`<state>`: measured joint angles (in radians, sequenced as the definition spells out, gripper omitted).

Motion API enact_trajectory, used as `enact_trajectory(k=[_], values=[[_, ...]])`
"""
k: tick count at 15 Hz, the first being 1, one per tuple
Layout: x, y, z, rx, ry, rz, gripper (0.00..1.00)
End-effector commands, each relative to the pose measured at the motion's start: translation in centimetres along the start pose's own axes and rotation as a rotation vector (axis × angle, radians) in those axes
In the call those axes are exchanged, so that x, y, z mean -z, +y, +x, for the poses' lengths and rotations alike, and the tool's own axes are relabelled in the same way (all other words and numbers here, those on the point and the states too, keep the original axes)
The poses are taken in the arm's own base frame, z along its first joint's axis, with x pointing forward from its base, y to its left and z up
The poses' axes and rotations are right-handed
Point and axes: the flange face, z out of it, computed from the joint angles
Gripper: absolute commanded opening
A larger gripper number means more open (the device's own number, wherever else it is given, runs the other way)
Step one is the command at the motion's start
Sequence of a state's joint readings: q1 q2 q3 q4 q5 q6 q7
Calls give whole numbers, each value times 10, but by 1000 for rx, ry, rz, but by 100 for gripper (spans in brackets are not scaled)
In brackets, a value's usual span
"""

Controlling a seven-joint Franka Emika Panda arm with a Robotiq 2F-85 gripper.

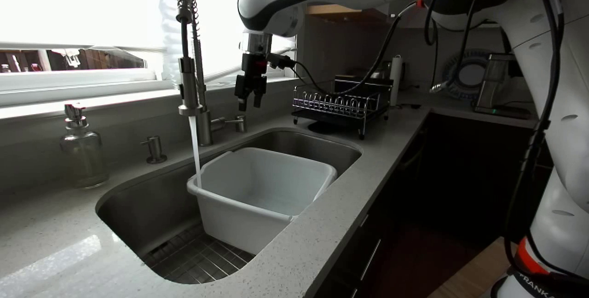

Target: Open the tap and let it run for a while then close it

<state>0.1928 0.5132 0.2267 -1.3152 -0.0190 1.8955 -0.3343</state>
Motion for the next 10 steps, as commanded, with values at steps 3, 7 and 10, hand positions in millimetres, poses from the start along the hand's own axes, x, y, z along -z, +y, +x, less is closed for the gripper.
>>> enact_trajectory(k=[3,7,10], values=[[42,-18,-20,-101,-3,74,100],[62,-17,-23,-120,64,44,100],[68,-14,-14,-110,82,29,100]])
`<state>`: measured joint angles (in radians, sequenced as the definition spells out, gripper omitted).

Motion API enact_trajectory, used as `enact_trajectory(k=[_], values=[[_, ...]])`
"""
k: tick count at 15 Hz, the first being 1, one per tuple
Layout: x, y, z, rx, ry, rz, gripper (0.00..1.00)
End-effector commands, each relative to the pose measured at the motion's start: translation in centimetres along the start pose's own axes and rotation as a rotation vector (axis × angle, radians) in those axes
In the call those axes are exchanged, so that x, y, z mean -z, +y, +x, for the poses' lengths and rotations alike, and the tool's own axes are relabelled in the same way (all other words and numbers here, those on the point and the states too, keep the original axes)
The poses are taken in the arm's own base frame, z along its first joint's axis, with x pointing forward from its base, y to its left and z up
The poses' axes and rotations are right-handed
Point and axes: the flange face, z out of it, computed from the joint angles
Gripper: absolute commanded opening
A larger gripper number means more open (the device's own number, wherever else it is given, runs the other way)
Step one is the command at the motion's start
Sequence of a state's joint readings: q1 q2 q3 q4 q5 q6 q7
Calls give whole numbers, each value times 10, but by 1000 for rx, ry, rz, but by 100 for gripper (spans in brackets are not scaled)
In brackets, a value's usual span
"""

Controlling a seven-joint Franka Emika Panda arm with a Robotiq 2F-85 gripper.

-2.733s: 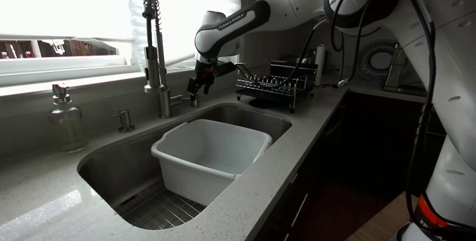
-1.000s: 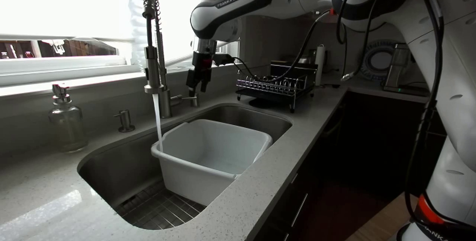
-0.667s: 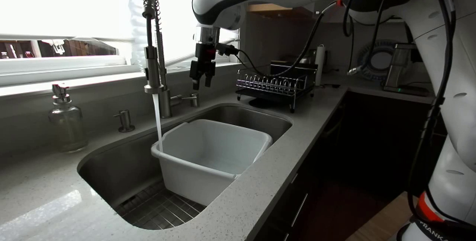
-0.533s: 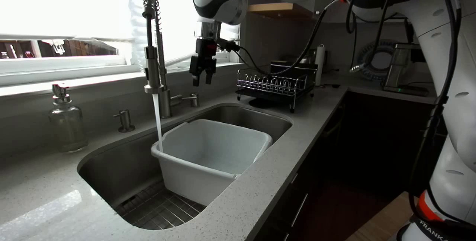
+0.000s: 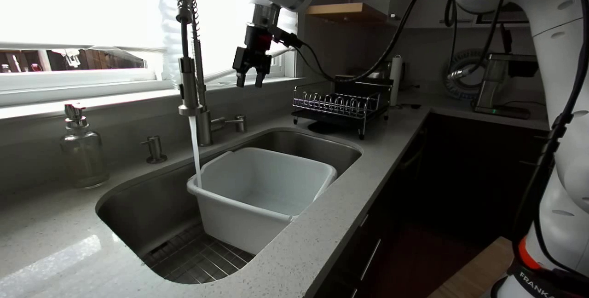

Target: Open the tap and let it run for a while then close it

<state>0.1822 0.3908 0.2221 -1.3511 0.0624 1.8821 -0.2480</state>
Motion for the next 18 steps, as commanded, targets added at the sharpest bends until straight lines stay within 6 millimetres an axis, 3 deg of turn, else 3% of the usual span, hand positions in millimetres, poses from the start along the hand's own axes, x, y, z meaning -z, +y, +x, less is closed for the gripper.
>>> enact_trajectory(k=[1,6,9,15,18], values=[[2,1,0,-3,5,-3,100],[-2,3,-1,-6,6,-4,100],[-13,24,1,80,-6,6,100],[-55,72,10,226,25,60,100],[-74,84,21,257,52,56,100]])
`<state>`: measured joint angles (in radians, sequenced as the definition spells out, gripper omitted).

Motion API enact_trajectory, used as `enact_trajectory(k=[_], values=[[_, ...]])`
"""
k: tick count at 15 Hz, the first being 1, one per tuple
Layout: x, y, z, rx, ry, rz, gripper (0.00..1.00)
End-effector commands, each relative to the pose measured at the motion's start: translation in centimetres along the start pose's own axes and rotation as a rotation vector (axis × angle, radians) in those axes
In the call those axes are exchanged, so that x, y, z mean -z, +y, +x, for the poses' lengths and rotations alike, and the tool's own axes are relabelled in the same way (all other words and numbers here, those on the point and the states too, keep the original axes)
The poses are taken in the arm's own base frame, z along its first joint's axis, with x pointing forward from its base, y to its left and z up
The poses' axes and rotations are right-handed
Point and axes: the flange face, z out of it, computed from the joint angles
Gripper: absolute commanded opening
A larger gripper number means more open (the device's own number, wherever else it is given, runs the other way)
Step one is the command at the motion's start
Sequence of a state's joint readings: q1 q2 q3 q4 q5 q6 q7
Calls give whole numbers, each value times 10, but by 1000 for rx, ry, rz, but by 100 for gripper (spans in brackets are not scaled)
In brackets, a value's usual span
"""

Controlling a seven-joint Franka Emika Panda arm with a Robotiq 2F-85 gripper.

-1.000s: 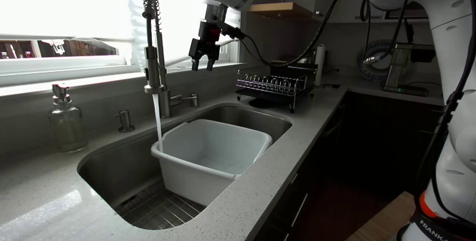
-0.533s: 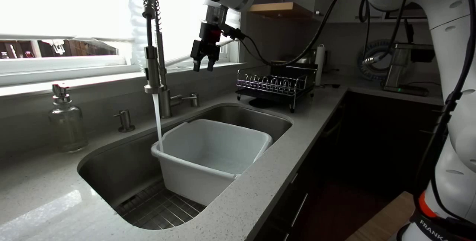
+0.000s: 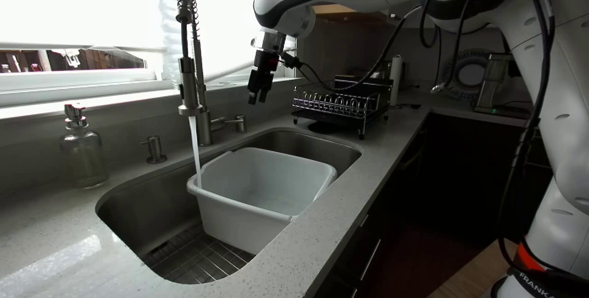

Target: Open the tap and let it run for a while then close it

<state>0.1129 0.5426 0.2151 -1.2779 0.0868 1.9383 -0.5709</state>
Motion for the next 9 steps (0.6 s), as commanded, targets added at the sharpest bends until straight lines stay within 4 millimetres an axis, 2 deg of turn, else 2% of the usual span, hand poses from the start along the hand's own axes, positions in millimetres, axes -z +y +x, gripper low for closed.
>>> enact_trajectory(k=[1,9], values=[[-20,15,17,51,54,18,100],[-59,17,43,29,102,114,100]])
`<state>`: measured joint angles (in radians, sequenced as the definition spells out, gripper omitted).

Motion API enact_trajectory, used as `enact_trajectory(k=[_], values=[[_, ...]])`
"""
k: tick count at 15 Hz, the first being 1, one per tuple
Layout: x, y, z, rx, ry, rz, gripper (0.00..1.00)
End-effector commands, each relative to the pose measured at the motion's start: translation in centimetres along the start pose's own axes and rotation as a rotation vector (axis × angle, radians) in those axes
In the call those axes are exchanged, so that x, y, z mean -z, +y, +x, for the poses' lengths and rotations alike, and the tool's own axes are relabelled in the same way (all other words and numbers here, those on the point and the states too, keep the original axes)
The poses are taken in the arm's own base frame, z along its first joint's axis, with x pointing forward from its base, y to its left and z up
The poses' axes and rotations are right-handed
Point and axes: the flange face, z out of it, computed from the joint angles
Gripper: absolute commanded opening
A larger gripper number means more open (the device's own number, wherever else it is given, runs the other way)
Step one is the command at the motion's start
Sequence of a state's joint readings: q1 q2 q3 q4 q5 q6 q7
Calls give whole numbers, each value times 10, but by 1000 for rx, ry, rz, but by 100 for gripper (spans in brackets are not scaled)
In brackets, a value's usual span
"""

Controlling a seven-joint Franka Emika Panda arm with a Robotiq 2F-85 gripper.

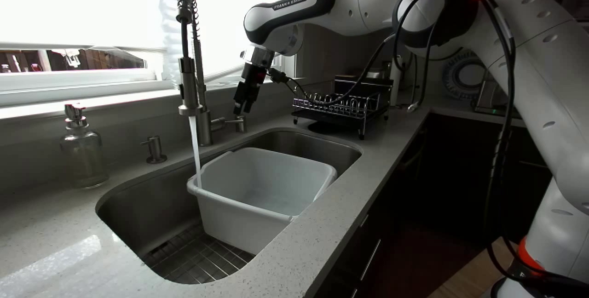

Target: Open the tap and let it run for a while then close it

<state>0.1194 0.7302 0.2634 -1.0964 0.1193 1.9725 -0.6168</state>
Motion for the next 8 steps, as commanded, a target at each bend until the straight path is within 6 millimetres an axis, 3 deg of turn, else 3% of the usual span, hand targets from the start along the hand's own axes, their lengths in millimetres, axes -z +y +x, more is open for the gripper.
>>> enact_trajectory(k=[1,4,8], values=[[-14,8,9,-22,31,59,100],[-23,13,9,-47,45,89,100],[-27,3,12,-108,38,200,100]])
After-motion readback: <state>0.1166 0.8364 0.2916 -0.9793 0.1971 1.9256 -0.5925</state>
